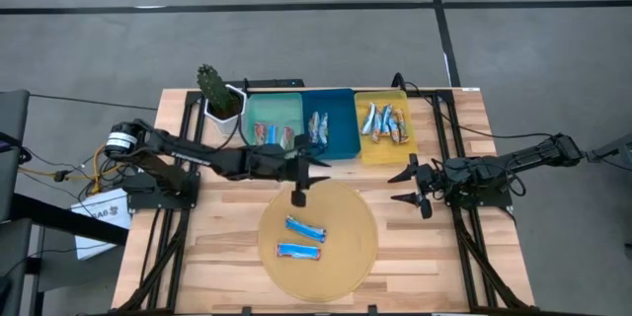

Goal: Pick and place Granola Bars by type
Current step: Put the red granola bar into the green bin

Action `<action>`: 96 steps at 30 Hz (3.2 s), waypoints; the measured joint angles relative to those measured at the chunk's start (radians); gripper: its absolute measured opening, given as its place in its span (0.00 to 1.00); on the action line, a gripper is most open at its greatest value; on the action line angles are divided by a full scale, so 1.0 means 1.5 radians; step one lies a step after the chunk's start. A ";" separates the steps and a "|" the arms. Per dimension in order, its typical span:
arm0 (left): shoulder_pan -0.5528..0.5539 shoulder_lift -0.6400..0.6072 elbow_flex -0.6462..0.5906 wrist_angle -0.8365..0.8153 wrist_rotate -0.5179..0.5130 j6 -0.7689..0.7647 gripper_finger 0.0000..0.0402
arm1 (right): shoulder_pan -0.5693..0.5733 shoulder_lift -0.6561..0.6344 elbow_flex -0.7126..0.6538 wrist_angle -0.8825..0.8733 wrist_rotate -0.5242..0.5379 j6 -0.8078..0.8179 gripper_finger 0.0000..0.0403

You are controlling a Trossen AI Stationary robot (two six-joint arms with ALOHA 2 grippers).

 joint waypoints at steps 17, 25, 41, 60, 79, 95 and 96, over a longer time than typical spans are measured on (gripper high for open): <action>-0.149 0.000 0.000 -0.160 0.005 -0.006 0.32 | 0.000 0.000 0.000 0.000 0.000 0.000 0.58; -0.230 0.000 0.000 -0.265 -0.082 -0.006 0.32 | 0.000 0.000 0.000 0.000 0.000 0.000 0.58; -0.279 0.000 0.000 -0.321 -0.129 -0.014 0.32 | 0.000 0.000 0.000 0.000 -0.001 0.000 0.58; -0.293 0.150 0.146 -0.476 -0.088 -0.132 0.32 | 0.000 -0.001 0.000 0.001 -0.002 0.000 0.58; -0.310 0.242 0.251 -0.547 -0.043 -0.296 0.34 | 0.000 -0.001 0.000 0.000 0.000 0.000 0.58; -0.309 0.248 0.251 -0.562 -0.008 -0.354 0.59 | 0.000 -0.001 0.000 0.000 -0.001 0.000 0.58; -0.308 0.252 0.251 -0.561 -0.008 -0.356 0.59 | 0.000 -0.001 0.000 0.000 -0.001 0.000 0.58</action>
